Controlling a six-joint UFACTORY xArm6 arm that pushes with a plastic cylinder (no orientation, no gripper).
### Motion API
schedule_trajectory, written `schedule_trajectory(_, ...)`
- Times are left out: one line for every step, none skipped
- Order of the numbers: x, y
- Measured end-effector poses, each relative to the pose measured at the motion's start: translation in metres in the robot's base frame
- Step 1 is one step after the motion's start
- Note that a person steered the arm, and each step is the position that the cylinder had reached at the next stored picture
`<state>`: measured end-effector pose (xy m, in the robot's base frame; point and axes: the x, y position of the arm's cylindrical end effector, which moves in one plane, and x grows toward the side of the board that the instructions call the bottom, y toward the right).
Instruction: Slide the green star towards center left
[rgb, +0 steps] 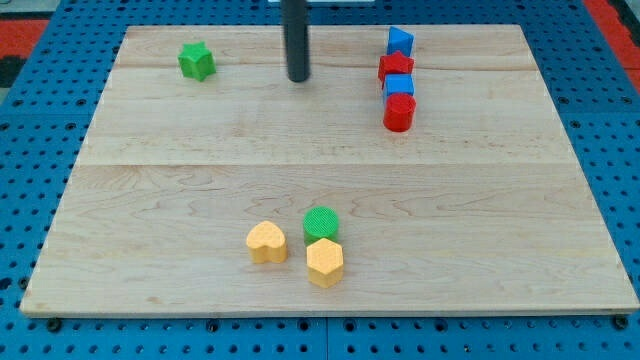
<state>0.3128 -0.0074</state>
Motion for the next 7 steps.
schedule_trajectory(-0.037, -0.014)
schedule_trajectory(-0.111, -0.004)
schedule_trajectory(-0.120, -0.056)
schedule_trajectory(-0.098, -0.137)
schedule_trajectory(-0.046, -0.158)
schedule_trajectory(0.022, -0.139)
schedule_trajectory(0.037, -0.081)
